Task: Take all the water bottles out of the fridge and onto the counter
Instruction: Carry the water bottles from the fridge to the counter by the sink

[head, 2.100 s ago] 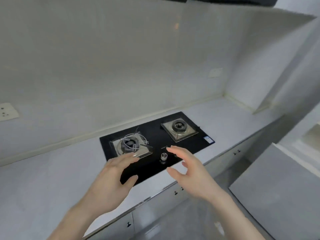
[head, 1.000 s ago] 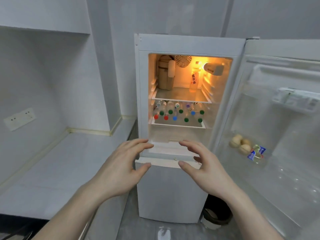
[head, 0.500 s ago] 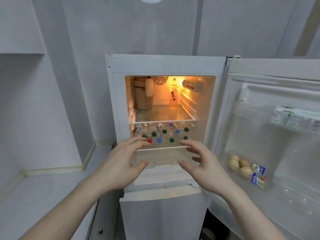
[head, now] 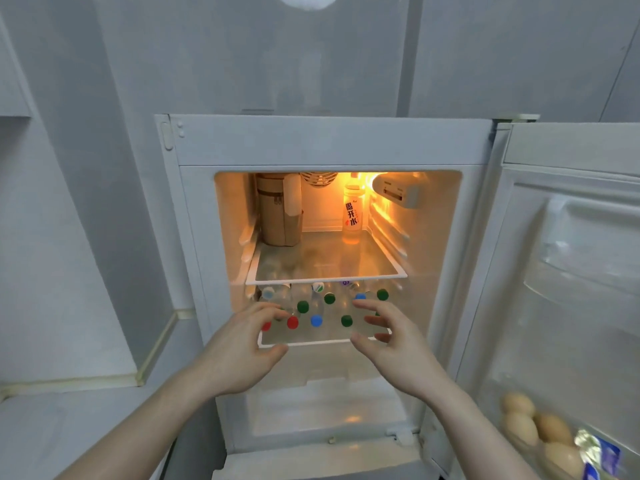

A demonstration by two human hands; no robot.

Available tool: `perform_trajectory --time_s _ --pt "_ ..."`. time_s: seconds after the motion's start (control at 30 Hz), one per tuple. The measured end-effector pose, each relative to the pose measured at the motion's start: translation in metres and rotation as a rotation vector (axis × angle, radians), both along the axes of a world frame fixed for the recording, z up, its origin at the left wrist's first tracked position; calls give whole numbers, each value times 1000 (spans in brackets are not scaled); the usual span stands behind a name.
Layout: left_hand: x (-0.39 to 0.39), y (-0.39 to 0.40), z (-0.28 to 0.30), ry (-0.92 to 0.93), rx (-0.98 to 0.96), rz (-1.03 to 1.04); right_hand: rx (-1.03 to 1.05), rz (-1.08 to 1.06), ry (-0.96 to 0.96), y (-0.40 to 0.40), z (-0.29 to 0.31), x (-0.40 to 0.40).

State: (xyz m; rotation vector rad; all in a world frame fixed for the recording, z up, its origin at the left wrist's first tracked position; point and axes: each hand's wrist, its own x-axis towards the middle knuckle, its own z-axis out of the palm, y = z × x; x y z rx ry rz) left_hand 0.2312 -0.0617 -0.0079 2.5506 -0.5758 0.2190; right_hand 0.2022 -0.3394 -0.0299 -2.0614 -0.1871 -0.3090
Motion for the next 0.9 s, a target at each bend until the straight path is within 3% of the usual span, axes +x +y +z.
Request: perform_trajectory --time_s 0.23,0.53,0.7,0.9 --pt "71 -25 -9 58 -65 110 83 -45 -43 -11 12 115" --pt "130 -26 -50 319 -144 290 202 -307 -55 -6 28 279" --pt "149 -30 -70 393 -360 396 217 -432 35 -7 24 351" --pt "169 -32 -81 393 -452 521 156 -486 4 -14 16 412"
